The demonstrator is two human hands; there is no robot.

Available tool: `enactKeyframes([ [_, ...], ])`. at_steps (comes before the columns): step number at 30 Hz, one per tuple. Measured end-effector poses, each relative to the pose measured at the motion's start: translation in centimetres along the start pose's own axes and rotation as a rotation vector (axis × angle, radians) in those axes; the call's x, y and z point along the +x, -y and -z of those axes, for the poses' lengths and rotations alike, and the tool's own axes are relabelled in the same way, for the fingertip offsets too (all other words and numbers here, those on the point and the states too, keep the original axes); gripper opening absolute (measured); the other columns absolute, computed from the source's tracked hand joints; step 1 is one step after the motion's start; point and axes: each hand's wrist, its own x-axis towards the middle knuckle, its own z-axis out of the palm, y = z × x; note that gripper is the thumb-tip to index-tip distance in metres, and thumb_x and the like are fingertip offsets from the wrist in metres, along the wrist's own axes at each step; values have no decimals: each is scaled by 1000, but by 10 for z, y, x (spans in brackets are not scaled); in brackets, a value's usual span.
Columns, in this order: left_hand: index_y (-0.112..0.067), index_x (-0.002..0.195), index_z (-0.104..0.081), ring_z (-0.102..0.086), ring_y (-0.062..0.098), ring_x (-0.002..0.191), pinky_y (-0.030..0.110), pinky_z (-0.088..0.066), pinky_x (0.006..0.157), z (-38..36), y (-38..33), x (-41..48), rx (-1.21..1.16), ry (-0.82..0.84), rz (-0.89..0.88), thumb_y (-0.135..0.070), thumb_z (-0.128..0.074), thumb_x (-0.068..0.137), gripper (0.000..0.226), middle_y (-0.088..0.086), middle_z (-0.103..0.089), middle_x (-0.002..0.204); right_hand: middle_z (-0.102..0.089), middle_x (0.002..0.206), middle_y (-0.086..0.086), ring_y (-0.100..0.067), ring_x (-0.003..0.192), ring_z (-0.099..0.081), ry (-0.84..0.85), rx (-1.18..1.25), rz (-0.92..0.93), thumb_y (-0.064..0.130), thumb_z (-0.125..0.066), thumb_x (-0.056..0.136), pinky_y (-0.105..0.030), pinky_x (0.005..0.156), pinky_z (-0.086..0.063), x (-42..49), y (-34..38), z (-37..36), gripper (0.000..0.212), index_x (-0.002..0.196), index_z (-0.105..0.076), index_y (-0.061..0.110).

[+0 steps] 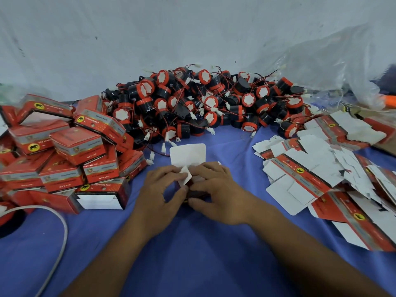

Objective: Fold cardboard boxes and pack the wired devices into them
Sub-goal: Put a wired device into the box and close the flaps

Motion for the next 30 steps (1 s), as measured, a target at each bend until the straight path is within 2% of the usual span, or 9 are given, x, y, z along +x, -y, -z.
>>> enactKeyframes([
  [2, -16, 116, -72, -52, 19, 118, 37, -43, 104, 0, 0, 1, 30, 22, -20, -19, -68, 90, 26, -5, -59, 122, -69, 93, -7, -22, 90, -60, -110, 239, -55, 6, -63, 91, -38, 81, -46, 2, -6, 8, 14, 82, -72, 9],
  [6, -14, 107, -76, -54, 17, 113, 28, -42, 98, -1, 1, 5, 75, 75, -10, -20, -70, 91, 19, -3, -58, 120, -70, 93, 7, -8, 85, -62, -557, 571, -617, 2, -54, 96, -17, 73, -48, 3, -30, 21, 22, 98, -70, 17],
  [10, -11, 98, -77, -53, -2, 103, 4, -36, 88, -1, 1, 6, 22, 68, -21, -17, -66, 93, 14, -3, -57, 114, -65, 68, 0, -15, 60, -57, -522, 1126, -724, -5, -58, 95, -24, 54, -49, 7, -39, 15, 18, 108, -63, 6],
  [15, -14, 92, -75, -57, -2, 103, 7, -43, 84, -5, 2, 6, -120, -5, 108, -4, -67, 90, 13, -6, -60, 111, -69, 109, 0, -15, 86, -65, -246, 974, -564, 7, -72, 90, -30, 77, -58, 6, -36, -6, 42, 124, -60, 27],
  [18, -28, 103, -57, -61, 2, 104, 23, -53, 89, -7, 1, 5, -311, -72, 231, -1, -69, 86, 35, -8, -59, 113, -68, 114, 2, -13, 92, -66, -206, 816, -466, 2, -68, 91, -31, 81, -55, 6, -32, -7, 40, 122, -62, 26],
  [20, -42, 115, -44, -61, 1, 107, 24, -56, 86, -6, -1, 6, -459, -61, 273, 0, -69, 87, 56, -19, -51, 122, -67, 112, 0, -12, 95, -63, -219, 665, -355, -3, -66, 89, -29, 80, -51, 6, -29, -6, 31, 110, -70, 18],
  [23, -43, 118, -56, -53, -8, 116, 13, -49, 90, -3, 1, 7, -304, 22, 139, 3, -66, 89, 56, -12, -52, 133, -63, 121, 8, -7, 113, -61, -108, 585, -251, 12, -70, 85, -30, 93, -52, 2, -31, -1, 31, 112, -75, 27],
  [26, -29, 116, -68, -47, -16, 119, 8, -39, 100, -1, 3, 5, -152, 93, 82, 6, -59, 91, 45, -11, -59, 131, -54, 132, 26, 4, 126, -50, 67, 544, -263, 46, -73, 84, -13, 101, -43, -6, -34, 5, 40, 124, -67, 45],
  [30, -23, 130, -63, -41, -14, 128, 4, -33, 100, 4, 8, 4, -157, 209, 71, -18, -62, 90, 41, -16, -50, 140, -54, 137, 15, 6, 130, -46, -5, 418, -204, 33, -76, 88, -14, 107, -38, -7, -36, 3, 45, 131, -63, 36],
])
